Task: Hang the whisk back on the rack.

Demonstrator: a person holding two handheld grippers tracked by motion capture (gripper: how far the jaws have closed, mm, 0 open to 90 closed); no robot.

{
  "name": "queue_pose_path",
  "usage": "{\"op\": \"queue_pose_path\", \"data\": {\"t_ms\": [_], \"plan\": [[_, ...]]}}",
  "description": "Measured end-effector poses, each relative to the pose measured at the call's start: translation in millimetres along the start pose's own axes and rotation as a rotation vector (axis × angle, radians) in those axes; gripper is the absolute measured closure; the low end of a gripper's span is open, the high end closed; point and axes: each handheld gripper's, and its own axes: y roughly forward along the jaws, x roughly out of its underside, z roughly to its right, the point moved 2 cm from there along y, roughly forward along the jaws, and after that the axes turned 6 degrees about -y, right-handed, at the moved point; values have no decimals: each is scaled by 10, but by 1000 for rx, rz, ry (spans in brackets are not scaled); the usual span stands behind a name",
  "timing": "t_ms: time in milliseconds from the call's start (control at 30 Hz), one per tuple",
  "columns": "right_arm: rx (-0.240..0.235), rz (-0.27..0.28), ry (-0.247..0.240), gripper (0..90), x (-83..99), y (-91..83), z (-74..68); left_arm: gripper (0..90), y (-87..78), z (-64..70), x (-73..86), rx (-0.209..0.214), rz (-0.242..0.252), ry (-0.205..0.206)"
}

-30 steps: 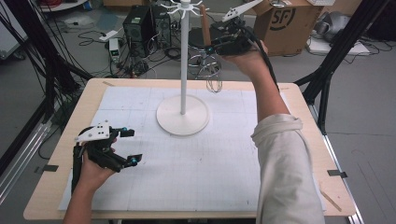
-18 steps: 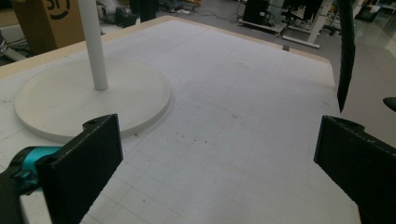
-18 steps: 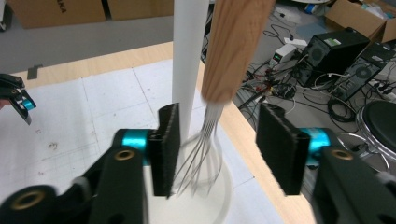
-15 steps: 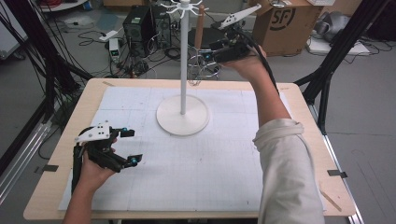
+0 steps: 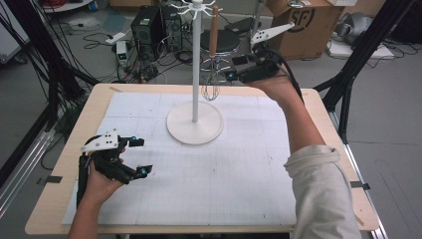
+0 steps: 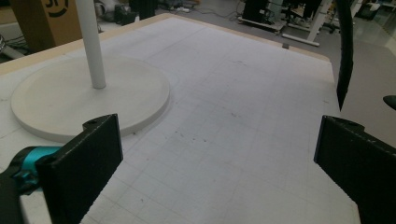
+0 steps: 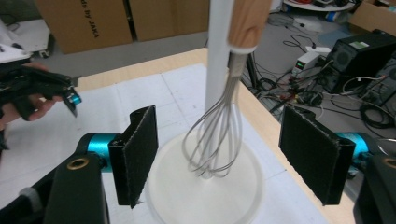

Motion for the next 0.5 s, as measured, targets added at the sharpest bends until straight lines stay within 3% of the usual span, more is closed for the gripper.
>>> {"op": "queue_pose_path", "data": {"t_ms": [200,500], "plan": [[-9,27,12,148,178,-78,-109,17,2,2,1,0,-2,-1],[1,59,37,88,450,-138,-210,17,5,3,2,-1,-3,-1]]}}
